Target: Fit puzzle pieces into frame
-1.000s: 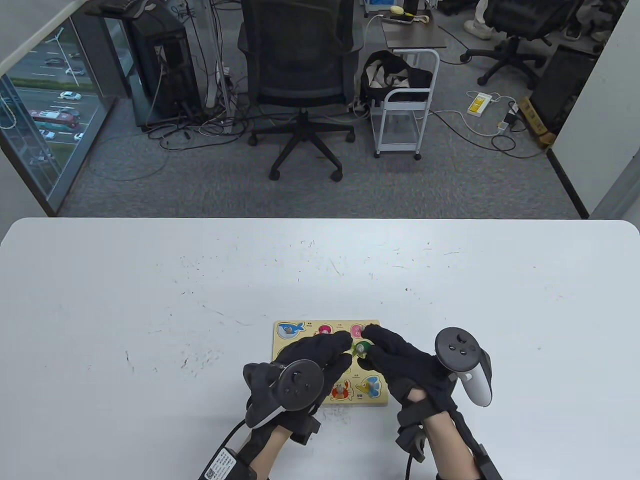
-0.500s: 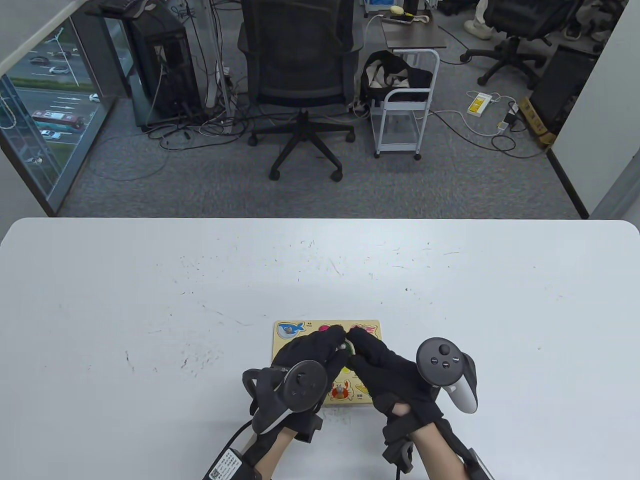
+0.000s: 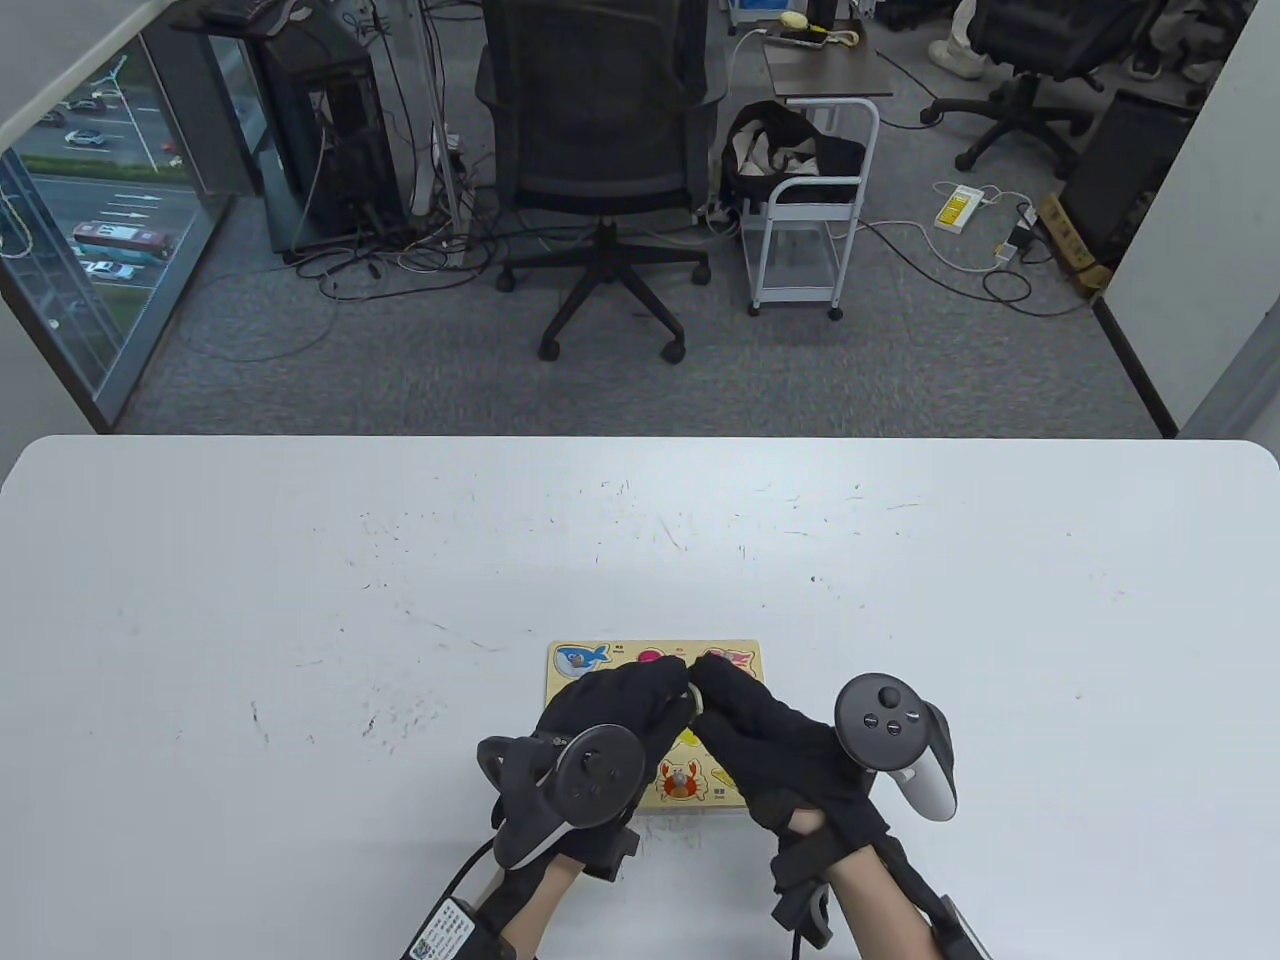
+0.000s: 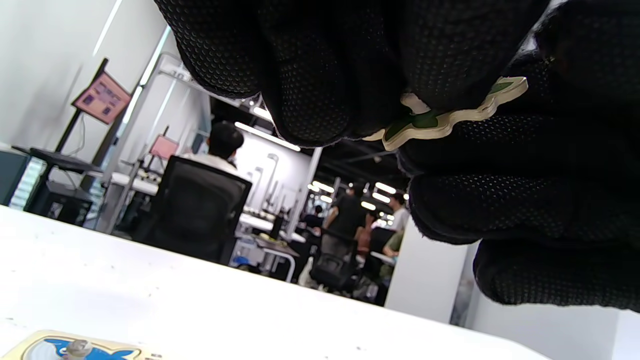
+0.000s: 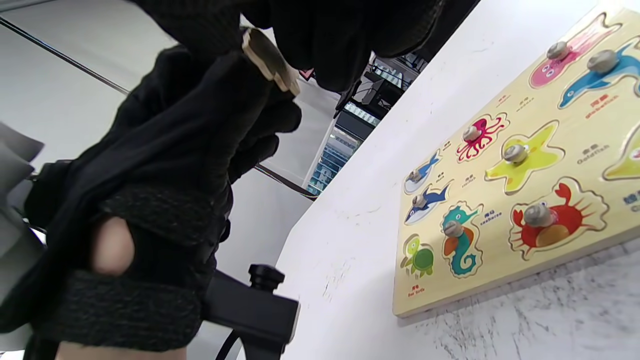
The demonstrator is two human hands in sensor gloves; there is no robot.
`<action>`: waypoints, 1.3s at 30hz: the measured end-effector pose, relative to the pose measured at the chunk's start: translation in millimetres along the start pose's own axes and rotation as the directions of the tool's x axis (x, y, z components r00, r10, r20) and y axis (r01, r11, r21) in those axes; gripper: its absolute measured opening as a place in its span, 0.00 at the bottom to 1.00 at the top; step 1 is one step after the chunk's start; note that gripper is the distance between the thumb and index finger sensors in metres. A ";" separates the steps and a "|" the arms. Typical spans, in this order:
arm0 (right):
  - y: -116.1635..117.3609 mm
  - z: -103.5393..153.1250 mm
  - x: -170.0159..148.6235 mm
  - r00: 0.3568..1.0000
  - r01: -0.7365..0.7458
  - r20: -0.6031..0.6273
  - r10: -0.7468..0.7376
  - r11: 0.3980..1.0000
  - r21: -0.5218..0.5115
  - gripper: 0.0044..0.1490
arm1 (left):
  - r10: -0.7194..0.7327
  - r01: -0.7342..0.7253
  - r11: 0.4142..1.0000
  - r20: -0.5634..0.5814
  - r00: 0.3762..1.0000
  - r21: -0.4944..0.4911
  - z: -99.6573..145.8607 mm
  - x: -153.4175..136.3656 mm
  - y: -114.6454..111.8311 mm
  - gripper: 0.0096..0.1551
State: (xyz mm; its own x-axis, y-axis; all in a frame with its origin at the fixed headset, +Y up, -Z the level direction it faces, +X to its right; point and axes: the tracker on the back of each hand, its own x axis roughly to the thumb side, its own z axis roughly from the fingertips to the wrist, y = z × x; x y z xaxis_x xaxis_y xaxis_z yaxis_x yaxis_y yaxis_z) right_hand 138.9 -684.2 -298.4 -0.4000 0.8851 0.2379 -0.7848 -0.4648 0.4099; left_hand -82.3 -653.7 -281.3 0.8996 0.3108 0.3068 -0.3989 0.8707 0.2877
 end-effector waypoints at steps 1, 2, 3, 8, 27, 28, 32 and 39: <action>-2.8 1.3 0.9 1.000 -0.023 -0.004 0.023 1.000 -0.017 0.41 | -0.013 0.013 1.000 -0.005 1.000 -0.008 0.1 -0.8 0.1 0.25; -5.0 2.3 1.7 0.999 -0.046 -0.008 0.046 0.998 -0.031 0.41 | -0.024 0.024 1.000 -0.005 1.000 -0.017 -0.2 -1.5 0.2 0.25; -8.9 3.8 3.0 0.996 -0.094 -0.015 0.093 0.994 -0.054 0.41 | -0.040 0.040 0.999 -0.008 0.999 -0.035 -0.1 -2.8 0.0 0.24; -25.4 11.4 6.4 0.970 -0.238 -0.077 0.230 0.963 -0.128 0.42 | -0.162 0.161 0.984 -0.004 0.987 -0.078 1.3 -10.8 -0.7 0.24; -65.4 29.4 0.5 0.721 -0.666 -0.416 0.554 0.720 -0.197 0.46 | -0.566 0.589 0.736 0.173 0.806 -0.334 -1.6 -37.6 -32.1 0.24; -65.6 29.2 -0.3 0.722 -0.665 -0.418 0.552 0.721 -0.195 0.46 | -0.569 0.592 0.728 0.179 0.803 -0.345 -1.2 -38.2 -35.6 0.24; -65.7 28.6 -1.1 0.725 -0.659 -0.416 0.549 0.728 -0.189 0.46 | -0.594 0.623 0.687 0.205 0.778 -0.375 0.8 -38.9 -48.5 0.24; -64.7 27.9 -1.3 0.730 -0.656 -0.404 0.551 0.731 -0.187 0.46 | -0.632 0.669 0.629 0.240 0.737 -0.396 3.8 -40.6 -69.5 0.24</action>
State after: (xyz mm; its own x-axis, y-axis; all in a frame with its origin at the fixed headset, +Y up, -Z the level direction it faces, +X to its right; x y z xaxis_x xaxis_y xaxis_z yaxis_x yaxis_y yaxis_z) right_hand 203.4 -655.9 -300.7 -0.9160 0.3989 0.0435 -0.4000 -0.9162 -0.0214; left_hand -91.8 -728.3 -310.4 0.8721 -0.4132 0.2620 0.4214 0.9065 0.0267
